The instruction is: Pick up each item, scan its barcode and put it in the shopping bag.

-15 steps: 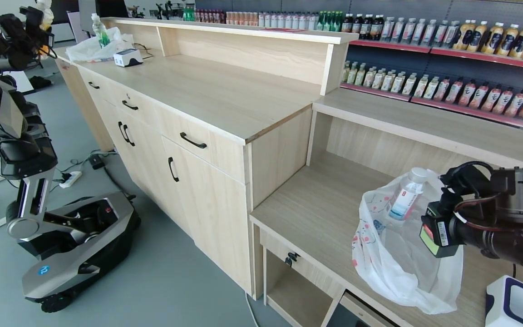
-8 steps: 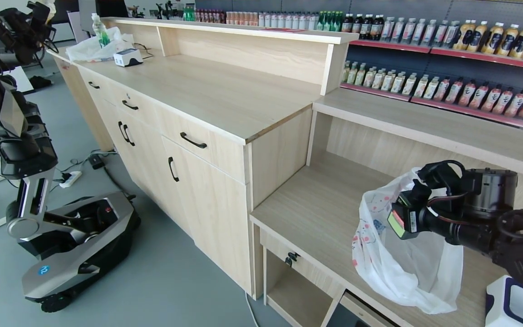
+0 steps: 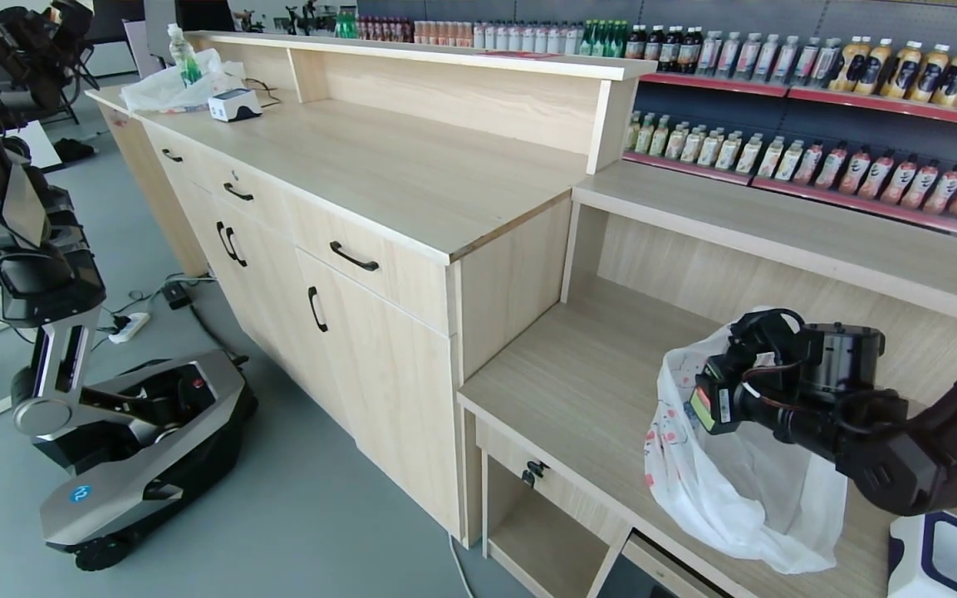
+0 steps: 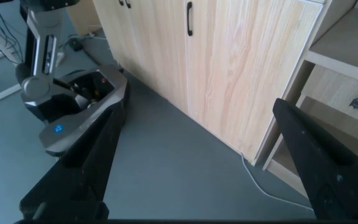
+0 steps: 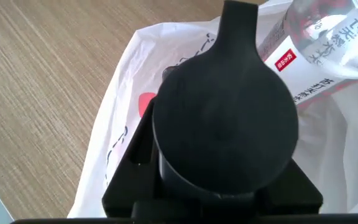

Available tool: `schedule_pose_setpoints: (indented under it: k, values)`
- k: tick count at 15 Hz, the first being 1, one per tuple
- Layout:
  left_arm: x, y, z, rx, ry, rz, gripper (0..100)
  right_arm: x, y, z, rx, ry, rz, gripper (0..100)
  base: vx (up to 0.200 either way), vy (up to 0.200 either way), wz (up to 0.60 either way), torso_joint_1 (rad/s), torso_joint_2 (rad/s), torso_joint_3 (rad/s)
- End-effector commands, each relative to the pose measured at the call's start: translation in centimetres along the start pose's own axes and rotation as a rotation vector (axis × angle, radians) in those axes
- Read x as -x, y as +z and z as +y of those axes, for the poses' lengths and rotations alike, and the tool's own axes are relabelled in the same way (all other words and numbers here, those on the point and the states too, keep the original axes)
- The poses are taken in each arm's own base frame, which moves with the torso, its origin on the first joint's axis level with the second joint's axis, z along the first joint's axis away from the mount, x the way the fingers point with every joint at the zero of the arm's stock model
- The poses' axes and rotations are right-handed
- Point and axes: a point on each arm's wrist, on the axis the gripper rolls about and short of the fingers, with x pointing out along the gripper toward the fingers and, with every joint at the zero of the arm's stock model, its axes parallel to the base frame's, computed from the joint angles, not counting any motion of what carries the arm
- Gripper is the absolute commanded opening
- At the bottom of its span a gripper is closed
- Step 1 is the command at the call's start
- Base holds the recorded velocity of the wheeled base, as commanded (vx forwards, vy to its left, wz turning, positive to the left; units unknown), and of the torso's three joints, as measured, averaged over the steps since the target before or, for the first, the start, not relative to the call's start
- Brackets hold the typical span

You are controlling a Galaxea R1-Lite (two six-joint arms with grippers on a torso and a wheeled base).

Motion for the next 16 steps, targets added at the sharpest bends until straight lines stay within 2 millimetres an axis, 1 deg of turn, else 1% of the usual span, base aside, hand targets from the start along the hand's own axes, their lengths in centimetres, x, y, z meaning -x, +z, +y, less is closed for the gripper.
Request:
schedule_pose_setpoints:
  k: [1, 4, 5, 6, 10, 12, 16]
  values:
    - [0.0, 0.0, 0.0, -0.001, 0.001, 0.001, 100, -1.5, -1.1, 0.1, 0.0, 0.002, 0.031, 0, 0.0, 0.0, 0.0, 0.0, 0.0, 0.0]
    - [0.0, 0.0, 0.0, -0.001, 0.001, 0.0, 100, -2.6, -1.3, 0.2, -0.003, 0.007, 0.026, 0, 0.0, 0.0, 0.0, 0.0, 0.0, 0.0]
    - [0.0, 0.0, 0.0, -0.001, 0.001, 0.001, 100, -3.1, -1.5, 0.4, -0.001, 0.041, 0.015, 0, 0.0, 0.0, 0.0, 0.0, 0.0, 0.0]
    - [0.0, 0.0, 0.0, 0.001, 0.001, 0.001, 100, -3.4, -1.5, 0.6, 0.0, 0.061, 0.003, 0, 0.0, 0.0, 0.0, 0.0, 0.0, 0.0]
    - [0.0, 0.0, 0.0, 0.001, 0.001, 0.0, 100, -4.3, -2.2, 1.1, 0.005, 0.079, 0.005, 0, 0.0, 0.0, 0.0, 0.0, 0.0, 0.0]
    - [0.0, 0.0, 0.0, 0.001, 0.001, 0.0, 100, -4.8, -2.1, 1.2, 0.004, 0.078, -0.015, 0, 0.0, 0.0, 0.0, 0.0, 0.0, 0.0]
    - [0.0, 0.0, 0.0, 0.001, 0.001, 0.001, 100, -4.9, -2.3, 1.2, 0.005, 0.078, -0.012, 0, 0.0, 0.0, 0.0, 0.0, 0.0, 0.0]
